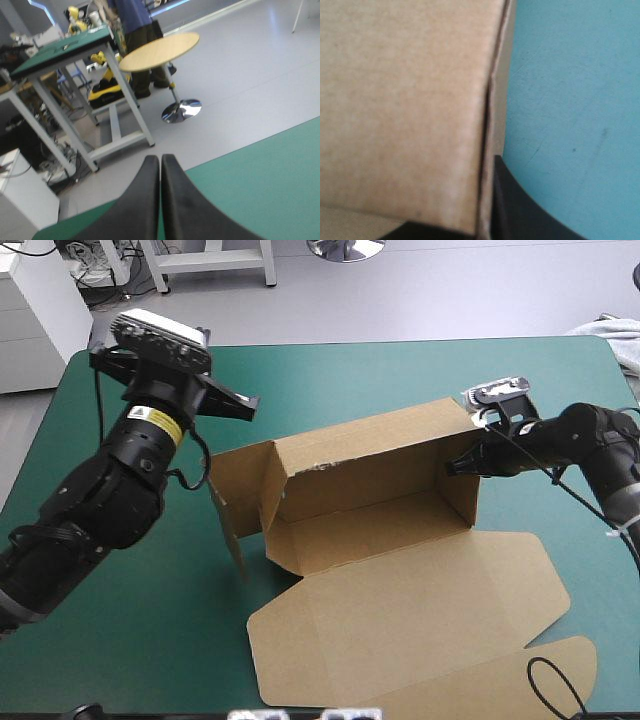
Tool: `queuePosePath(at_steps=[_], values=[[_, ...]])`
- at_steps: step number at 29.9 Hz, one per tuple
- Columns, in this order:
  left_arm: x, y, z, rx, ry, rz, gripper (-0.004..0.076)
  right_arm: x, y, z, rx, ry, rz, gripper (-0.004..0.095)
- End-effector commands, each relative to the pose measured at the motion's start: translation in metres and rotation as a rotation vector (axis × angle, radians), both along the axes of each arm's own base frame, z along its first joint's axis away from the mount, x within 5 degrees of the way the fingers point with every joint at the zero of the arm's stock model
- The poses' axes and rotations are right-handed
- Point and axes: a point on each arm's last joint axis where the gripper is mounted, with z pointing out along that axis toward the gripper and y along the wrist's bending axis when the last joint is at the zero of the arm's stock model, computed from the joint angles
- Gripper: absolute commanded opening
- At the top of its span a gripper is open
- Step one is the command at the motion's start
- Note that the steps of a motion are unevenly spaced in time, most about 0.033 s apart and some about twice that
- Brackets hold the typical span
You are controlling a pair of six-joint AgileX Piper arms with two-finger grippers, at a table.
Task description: Fold the box
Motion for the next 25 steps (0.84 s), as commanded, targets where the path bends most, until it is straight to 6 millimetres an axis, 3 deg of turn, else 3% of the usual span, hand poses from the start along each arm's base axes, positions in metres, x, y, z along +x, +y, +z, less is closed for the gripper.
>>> queuePosePath(at_steps=[1, 8, 15, 22, 25], values=[[0.003, 0.033, 0.012, -0.030, 0.021, 0.057, -0.0005, -0.002, 0.019, 0.030, 0.056, 0.034, -0.010, 0.0001], [0.025, 0.091, -0.005, -0.096, 0.214, 0.214, -0.0005, 0.020, 0.036, 0.035, 0.051, 0.225, -0.002, 0.0001], [0.031, 0.150, -0.022, -0.193, 0.396, 0.329, -0.0005, 0.056, 0.048, 0.009, 0.059, 0.312, -0.046, 0.0001], [0.032, 0.179, -0.035, -0.311, 0.514, 0.326, -0.0005, 0.086, 0.055, -0.036, 0.029, 0.415, -0.057, 0.0001], [0.035, 0.182, -0.042, -0.329, 0.557, 0.332, -0.0005, 0.099, 0.058, -0.045, 0.021, 0.393, -0.038, 0.0017]])
